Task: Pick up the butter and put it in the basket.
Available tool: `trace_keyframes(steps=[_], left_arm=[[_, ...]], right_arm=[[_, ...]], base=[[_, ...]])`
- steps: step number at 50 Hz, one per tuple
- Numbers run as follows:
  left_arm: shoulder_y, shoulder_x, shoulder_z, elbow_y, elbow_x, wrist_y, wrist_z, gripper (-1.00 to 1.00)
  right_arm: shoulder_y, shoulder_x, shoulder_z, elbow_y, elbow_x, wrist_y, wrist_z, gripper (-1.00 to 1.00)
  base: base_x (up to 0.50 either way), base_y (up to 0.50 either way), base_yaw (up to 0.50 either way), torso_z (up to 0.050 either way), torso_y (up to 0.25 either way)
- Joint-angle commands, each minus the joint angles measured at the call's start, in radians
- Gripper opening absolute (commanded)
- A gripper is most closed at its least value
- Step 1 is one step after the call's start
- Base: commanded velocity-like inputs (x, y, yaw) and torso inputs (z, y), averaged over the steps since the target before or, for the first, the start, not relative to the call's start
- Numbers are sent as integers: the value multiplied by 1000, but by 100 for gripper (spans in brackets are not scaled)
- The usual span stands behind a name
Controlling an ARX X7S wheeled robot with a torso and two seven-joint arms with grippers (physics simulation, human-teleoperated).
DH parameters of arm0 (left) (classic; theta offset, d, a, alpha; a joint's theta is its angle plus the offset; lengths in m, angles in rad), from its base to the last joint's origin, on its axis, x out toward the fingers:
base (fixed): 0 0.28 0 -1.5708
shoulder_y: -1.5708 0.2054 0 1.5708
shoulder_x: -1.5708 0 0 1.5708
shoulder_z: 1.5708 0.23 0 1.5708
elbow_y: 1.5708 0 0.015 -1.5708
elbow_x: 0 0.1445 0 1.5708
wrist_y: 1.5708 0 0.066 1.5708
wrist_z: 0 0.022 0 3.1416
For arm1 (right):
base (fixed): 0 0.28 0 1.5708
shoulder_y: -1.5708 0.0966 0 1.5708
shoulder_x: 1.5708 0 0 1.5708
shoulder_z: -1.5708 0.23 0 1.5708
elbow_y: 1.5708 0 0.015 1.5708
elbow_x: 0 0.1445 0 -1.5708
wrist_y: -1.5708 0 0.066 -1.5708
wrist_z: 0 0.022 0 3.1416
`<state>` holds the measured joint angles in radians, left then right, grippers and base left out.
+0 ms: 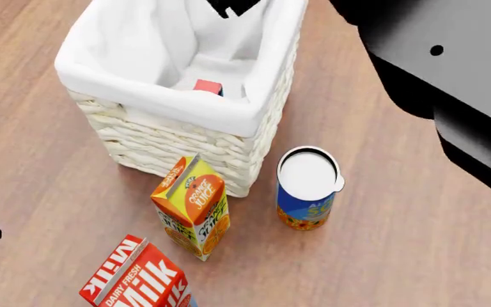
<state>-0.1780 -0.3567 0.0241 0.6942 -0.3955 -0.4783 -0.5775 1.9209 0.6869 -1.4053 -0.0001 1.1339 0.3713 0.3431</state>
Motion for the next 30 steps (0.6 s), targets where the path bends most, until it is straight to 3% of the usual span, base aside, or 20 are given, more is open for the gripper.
trace_keyframes(steps=[1,12,30], left_arm=[[6,10,-47,29,9,46,31,100],[22,-1,-46,24,26,134,69,100],[62,-42,-162,105,-52,206,92,100]], right_arm=[[-19,191,46,-354,55,49,204,100],[-83,303,47,-575,89,35,369,100],[-160,431,20,-910,107,57,644,100]], base=[[0,0,0,0,0],[0,0,0,0,0],[0,0,0,0,0]])
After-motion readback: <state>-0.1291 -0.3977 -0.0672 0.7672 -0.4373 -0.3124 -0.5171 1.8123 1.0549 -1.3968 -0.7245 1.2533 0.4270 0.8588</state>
